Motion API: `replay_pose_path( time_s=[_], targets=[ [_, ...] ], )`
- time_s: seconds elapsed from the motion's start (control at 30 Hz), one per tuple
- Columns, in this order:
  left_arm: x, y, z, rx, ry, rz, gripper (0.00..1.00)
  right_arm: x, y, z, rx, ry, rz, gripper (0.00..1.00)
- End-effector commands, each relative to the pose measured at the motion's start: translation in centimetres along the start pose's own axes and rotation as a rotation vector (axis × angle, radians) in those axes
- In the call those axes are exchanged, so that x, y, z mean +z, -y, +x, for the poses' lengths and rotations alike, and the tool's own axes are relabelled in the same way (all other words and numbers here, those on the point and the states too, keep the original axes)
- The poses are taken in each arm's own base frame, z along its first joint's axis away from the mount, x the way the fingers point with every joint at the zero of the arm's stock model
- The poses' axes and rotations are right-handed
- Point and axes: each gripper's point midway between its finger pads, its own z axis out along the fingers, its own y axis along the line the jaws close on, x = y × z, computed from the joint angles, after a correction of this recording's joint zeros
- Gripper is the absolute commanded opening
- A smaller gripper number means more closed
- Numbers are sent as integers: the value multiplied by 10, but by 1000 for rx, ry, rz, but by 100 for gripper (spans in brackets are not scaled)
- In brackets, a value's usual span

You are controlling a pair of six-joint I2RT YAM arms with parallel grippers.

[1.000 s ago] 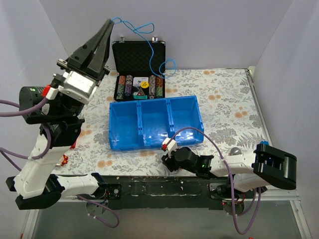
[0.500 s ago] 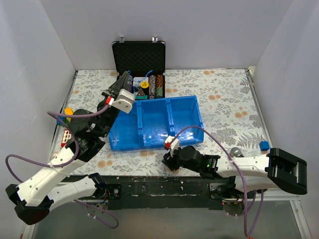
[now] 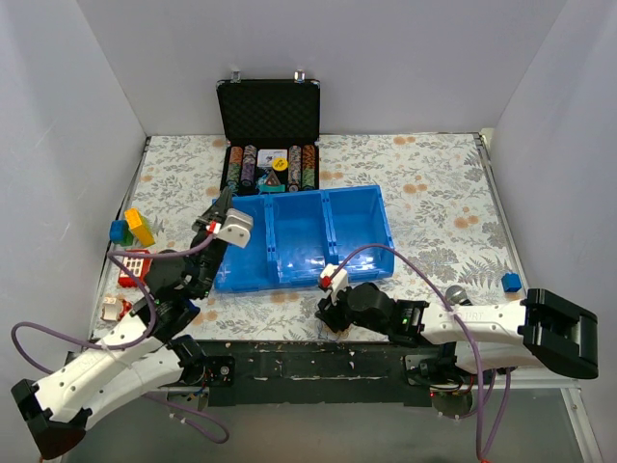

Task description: Untangle the cables

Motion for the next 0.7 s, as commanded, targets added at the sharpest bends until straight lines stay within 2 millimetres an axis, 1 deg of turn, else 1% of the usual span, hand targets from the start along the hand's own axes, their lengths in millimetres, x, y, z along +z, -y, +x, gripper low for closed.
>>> replay_pose_path(
  time_s=[0.0, 0.07, 0.13, 0.23, 0.27, 0.3, 0.33, 0.37, 0.43, 0.5, 0.6, 0.67],
  targets=[
    [-7, 9, 37, 7, -91, -21, 0, -3, -3, -22, 24, 58, 2, 48],
    [-7, 10, 46, 5, -111, -32, 0, -3, -2, -21, 27, 52, 6, 48],
    [-6, 9, 50, 2, -121, -36, 0, -5, -3, -21, 34, 54, 6, 48],
    [2, -1, 46, 0, -95, -75, 0, -6, -2, -19, 38, 52, 6, 48],
    [7, -6, 40, -5, -80, -89, 0, -6, -2, -19, 37, 51, 6, 48],
    [13, -18, 33, -13, -63, -120, 0, -6, -3, -19, 37, 50, 2, 48],
    [19, -26, 24, -28, -44, -140, 0, -6, -3, -18, 38, 48, 0, 48],
    [27, -41, 10, -42, -19, -174, 0, -6, -4, -18, 41, 48, -1, 48],
    [38, -57, -7, -83, 13, -208, 0, -5, -4, -17, 41, 44, -4, 48],
    [43, -68, -23, -107, 46, -225, 0, -5, -4, -16, 43, 44, -4, 48],
    [42, -67, -33, -135, 64, -187, 0, -5, -4, -15, 44, 43, -3, 48],
    [38, -61, -31, -153, 60, -154, 0, -5, -4, -13, 47, 41, -5, 48]
  ],
)
